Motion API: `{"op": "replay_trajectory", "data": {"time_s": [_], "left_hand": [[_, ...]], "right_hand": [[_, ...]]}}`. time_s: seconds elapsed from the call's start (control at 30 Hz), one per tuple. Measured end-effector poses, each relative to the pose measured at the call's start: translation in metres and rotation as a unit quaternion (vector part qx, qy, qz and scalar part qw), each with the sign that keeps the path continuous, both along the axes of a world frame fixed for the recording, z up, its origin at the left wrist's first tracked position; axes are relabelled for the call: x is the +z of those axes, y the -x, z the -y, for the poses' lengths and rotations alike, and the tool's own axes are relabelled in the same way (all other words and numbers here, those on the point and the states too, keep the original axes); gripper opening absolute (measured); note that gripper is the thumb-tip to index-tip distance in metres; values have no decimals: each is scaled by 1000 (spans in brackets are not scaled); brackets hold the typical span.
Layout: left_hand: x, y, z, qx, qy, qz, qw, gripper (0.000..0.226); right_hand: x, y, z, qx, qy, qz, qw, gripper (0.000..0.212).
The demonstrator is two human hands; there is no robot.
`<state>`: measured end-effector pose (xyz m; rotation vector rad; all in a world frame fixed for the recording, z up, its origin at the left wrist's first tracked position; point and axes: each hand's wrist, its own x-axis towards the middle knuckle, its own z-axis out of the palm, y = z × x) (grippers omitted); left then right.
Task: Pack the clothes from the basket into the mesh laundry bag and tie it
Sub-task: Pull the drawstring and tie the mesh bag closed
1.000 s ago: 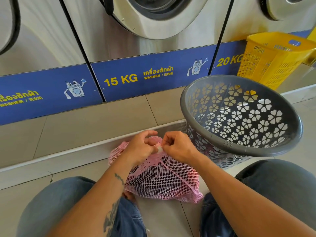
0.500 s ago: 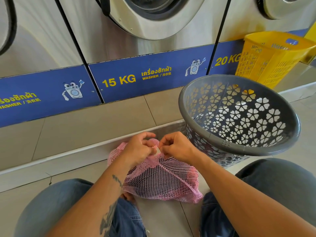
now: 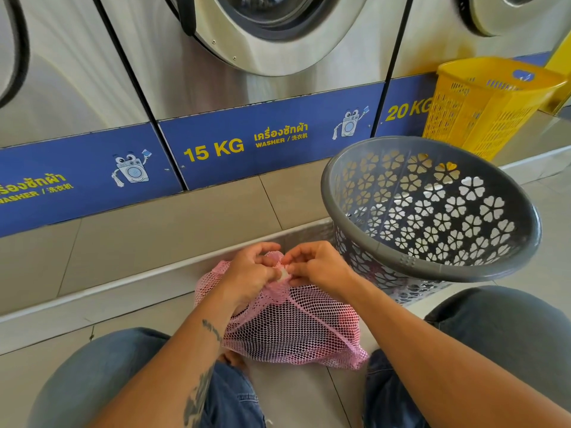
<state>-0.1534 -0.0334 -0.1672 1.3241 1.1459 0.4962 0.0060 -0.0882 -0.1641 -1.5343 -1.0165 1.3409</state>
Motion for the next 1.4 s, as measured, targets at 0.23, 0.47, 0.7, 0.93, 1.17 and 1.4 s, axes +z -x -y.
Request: {"op": "replay_trajectory", "data": {"time_s": [0.23,0.47,0.7,0.93,1.17,1.4], "left_hand": [[-1,-1,0,9,21,23,999,52],[-1,-1,-3,70,37,30,996,49],[2,-2,-2,80,33,40,995,45],[1,-1,0,28,33,50,998,35],[2,0,5,32,-64,-22,997,21],[1,-1,7,29,-140,-102,985,16]], "right_hand": [[1,4,2,-17,26,23,999,7],[-5,14,2,-59,-6,73,996,5],[-5,14,4,-69,5,57,996,7],[-1,9,2,-82,57,-20,995,20],[-2,10,2,-59,64,18,996,8],[-2,11,2,-60,57,48,995,9]]}}
